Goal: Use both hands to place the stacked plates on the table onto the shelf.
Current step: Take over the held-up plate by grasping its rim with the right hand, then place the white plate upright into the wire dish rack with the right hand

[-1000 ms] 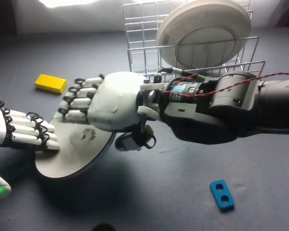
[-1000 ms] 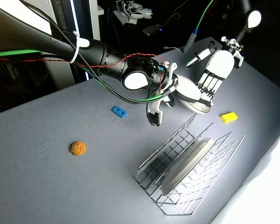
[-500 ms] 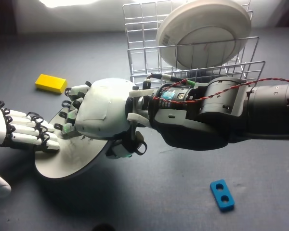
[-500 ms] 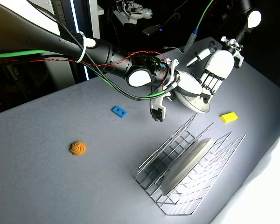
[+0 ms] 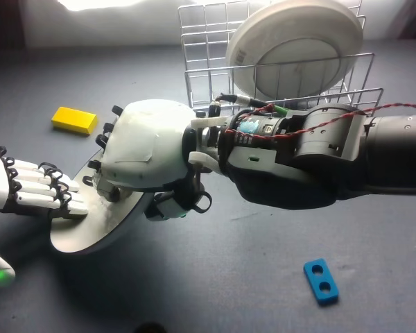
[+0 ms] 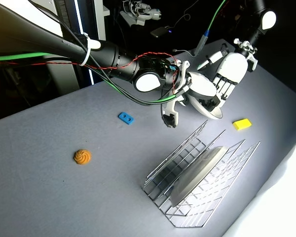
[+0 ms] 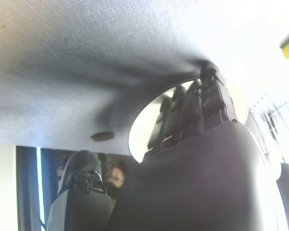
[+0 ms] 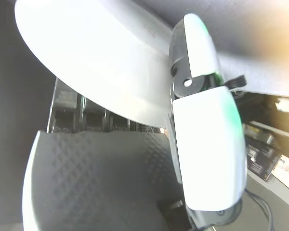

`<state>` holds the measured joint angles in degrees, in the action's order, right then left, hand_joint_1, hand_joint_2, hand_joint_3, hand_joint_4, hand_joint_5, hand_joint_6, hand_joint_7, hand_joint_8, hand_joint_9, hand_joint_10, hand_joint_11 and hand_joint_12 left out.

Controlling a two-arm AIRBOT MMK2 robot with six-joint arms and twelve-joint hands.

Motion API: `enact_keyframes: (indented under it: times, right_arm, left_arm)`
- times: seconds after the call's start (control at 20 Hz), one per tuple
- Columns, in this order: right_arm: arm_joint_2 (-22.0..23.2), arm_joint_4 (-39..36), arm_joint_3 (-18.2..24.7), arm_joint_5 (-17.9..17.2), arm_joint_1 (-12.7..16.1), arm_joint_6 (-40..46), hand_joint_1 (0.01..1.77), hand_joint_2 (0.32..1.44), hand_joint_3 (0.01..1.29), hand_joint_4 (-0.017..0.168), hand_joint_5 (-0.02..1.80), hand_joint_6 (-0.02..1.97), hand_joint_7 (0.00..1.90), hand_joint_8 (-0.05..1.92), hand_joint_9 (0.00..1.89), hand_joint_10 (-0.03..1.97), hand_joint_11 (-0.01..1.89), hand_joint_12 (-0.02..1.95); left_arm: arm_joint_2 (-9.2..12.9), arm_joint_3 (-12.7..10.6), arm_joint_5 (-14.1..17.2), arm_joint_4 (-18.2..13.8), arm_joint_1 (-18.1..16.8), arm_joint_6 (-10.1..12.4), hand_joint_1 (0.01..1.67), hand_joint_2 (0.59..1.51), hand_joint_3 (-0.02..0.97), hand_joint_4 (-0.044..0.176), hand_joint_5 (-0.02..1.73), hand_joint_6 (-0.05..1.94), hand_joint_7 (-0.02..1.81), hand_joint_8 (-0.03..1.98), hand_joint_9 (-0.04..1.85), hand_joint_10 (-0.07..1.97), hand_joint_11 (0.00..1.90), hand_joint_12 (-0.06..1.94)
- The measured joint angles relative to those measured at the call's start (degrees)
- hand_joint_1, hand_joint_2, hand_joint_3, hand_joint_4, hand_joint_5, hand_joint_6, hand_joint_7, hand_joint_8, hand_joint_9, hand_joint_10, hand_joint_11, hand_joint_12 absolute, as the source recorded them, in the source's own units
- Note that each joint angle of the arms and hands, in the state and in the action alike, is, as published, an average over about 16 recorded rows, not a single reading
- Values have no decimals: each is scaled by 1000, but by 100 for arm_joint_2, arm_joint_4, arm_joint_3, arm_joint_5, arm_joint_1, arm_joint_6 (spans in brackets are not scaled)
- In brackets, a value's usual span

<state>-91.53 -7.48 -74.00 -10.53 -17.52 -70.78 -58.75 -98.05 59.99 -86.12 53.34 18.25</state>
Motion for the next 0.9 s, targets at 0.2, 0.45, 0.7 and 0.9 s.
enact_keyframes:
  times: [0.2, 0.45, 0.7, 0.9]
  right_arm:
    - [140, -3, 160, -49, 67, -4, 1123, 1025, 15, -3, 843, 329, 911, 480, 1087, 103, 670, 1075]
    - [384, 2, 453, -9, 221, -3, 1137, 999, 15, 4, 911, 466, 983, 681, 1205, 74, 761, 1039]
    - [718, 24, 827, 109, 455, 8, 1159, 996, 15, 9, 957, 588, 1046, 724, 1237, 58, 756, 1044]
    - [1006, 136, 1128, 215, 719, 16, 1175, 995, 16, 11, 986, 682, 1074, 750, 1232, 46, 750, 1044]
  left_arm:
    - [26, -21, -3, -77, -186, -4, 14, 1167, 14, -3, -3, -8, 11, -8, -13, -34, 15, 5]
    - [141, -41, -14, -145, -546, -12, 15, 1171, 14, -1, 1, 2, 15, -7, 1, -12, 14, 9]
    - [354, 4, -31, -152, -974, -26, 15, 1174, 14, 3, 6, 16, 18, -5, 15, 9, 14, 11]
    - [536, 31, -34, -128, -1235, -20, 15, 1176, 14, 3, 9, 19, 18, -5, 19, 20, 14, 10]
